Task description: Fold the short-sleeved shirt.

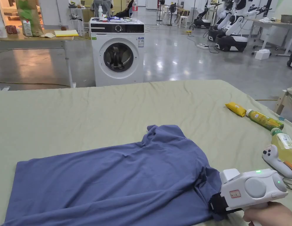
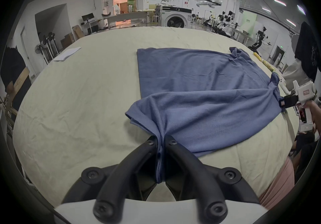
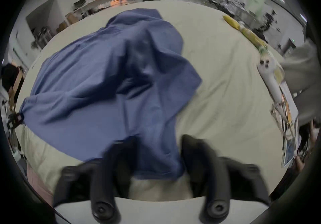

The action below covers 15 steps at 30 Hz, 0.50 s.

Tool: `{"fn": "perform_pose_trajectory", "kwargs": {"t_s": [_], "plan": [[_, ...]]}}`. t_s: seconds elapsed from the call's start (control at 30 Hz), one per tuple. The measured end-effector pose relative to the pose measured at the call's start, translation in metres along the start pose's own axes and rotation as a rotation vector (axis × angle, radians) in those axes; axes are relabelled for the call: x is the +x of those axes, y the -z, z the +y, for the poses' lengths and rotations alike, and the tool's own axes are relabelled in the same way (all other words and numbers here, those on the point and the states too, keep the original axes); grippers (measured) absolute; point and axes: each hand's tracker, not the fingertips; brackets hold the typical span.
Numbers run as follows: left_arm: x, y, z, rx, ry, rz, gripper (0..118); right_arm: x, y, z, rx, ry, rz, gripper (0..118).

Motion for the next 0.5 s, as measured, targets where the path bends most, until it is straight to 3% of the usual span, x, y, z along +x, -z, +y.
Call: {"fn": "perform_pose_trajectory", "kwargs": {"t_s": [0.03,0.17,0.27,0.4,0.5], "plan": [[0.000,0.000,0.000,-0.001,-0.004,-0.001,0,-0.003,-0.001,0.000,0.009,-0.018,0.007,6],[-0.005,-0.011,0.006,0.036,-0.035,-0.012,0,-0.009,-0.013,-0.007,0.036,-0.042,-0.033,6],[-0.014,-0.027,0.016,0.040,-0.051,-0.045,0,0.005,-0.041,-0.012,0.060,0.038,0.006,6],[-0.022,-0.055,0.020,-0.039,0.011,-0.069,0,0.008,-0.089,-0.034,0.044,0.040,0.043,6],[-0.029,-0.076,0.004,-0.116,0.043,-0.114,0,0.017,-0.111,-0.065,-0.009,0.104,0.117,6]]}}
